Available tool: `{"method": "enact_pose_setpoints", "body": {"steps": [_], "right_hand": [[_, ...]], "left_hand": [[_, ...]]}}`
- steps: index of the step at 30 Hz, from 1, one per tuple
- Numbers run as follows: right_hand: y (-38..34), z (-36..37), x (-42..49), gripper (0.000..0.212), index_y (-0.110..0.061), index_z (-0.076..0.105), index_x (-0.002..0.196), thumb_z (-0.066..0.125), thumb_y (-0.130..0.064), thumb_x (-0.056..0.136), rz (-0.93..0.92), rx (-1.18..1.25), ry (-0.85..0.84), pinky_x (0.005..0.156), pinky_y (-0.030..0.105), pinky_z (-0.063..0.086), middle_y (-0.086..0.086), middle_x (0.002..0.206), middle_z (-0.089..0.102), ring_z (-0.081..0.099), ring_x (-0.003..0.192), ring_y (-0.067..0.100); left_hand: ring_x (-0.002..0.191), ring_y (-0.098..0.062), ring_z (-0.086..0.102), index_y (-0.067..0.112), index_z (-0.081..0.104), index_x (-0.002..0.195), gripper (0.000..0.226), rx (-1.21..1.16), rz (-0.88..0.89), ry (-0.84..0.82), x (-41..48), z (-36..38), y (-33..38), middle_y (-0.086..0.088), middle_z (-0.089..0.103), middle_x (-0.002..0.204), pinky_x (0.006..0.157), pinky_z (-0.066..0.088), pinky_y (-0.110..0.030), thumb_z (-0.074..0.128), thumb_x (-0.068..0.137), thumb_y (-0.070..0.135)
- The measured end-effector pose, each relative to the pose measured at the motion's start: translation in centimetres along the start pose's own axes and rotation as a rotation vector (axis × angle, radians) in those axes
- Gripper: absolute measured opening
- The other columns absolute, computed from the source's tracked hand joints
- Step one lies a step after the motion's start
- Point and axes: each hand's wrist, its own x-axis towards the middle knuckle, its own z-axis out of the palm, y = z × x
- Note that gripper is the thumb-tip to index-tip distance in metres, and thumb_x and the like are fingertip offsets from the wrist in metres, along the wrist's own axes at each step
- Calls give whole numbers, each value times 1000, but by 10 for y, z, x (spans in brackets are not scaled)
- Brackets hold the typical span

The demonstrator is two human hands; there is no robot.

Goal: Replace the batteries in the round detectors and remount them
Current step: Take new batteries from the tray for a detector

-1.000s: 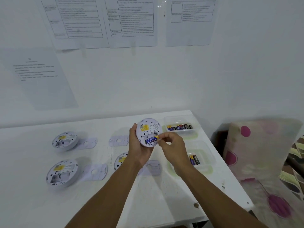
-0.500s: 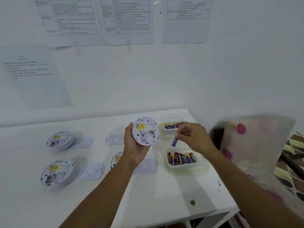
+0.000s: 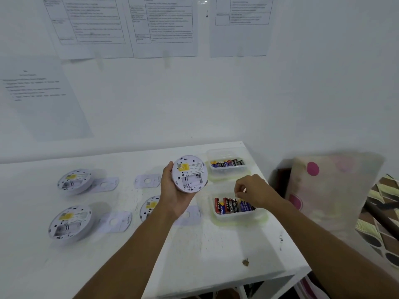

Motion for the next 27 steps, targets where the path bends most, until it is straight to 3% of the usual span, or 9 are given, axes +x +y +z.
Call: {"method": "enact_pose_setpoints", "body": {"steps": [5, 7, 11, 15, 18, 21, 23, 27], "right_hand": [[-21, -10, 0, 11, -24, 68, 77, 66, -18, 87, -56, 279, 209, 68, 15, 46, -11, 79, 68, 61, 70, 2], [-43, -11, 1, 8, -19, 69, 80, 67, -21, 87, -83, 468, 263, 64, 10, 44, -10, 79, 68, 60, 66, 2], [-91, -3, 9, 11, -19, 68, 93, 69, -28, 87, -117, 754, 196, 58, 22, 53, -2, 91, 70, 65, 70, 9], [-127, 14, 22, 11, -13, 64, 96, 71, -14, 86, -73, 940, 132, 60, 28, 56, 10, 89, 73, 69, 70, 15], [-150, 24, 34, 11, -8, 66, 94, 72, -10, 85, -7, 1071, 121, 62, 28, 56, 15, 85, 73, 67, 66, 18], [-172, 38, 49, 12, -7, 67, 91, 74, -11, 83, 65, 1090, 151, 64, 29, 58, 13, 83, 73, 67, 66, 19], [-185, 49, 60, 11, -8, 68, 89, 75, -13, 82, 92, 1074, 156, 67, 32, 60, 10, 81, 73, 68, 64, 20], [-201, 71, 87, 8, -10, 71, 89, 71, -18, 86, 55, 873, 152, 71, 29, 58, 3, 81, 74, 68, 69, 16]], "left_hand": [[129, -42, 51, 10, 54, 136, 72, 45, -23, -34, -6, 0, 4, -21, 60, 134, 96, 50, -56, 47, 88, 62], [127, -42, 53, 8, 55, 135, 70, 86, -7, -36, -9, 0, 9, -21, 60, 133, 96, 51, -56, 53, 85, 58], [114, -35, 62, 6, 59, 130, 62, 196, 61, -14, -15, -6, 25, -21, 63, 128, 100, 49, -48, 51, 87, 50], [119, -37, 59, 5, 55, 135, 63, 346, 134, 31, -16, -24, 52, -22, 63, 129, 105, 45, -50, 46, 93, 50], [115, -32, 64, 9, 60, 130, 50, 512, 176, 73, -19, -42, 78, -16, 68, 123, 100, 49, -48, 43, 100, 45], [99, -27, 68, 12, 64, 112, 24, 733, 278, 193, -20, -64, 110, -12, 70, 113, 79, 57, -43, 57, 98, 30], [87, -22, 67, 13, 63, 106, 13, 813, 309, 235, -20, -79, 130, -13, 69, 106, 67, 55, -36, 63, 95, 21], [84, -24, 66, 10, 66, 99, 9, 919, 318, 252, -15, -105, 166, -11, 69, 97, 65, 56, -33, 66, 93, 17]]}}
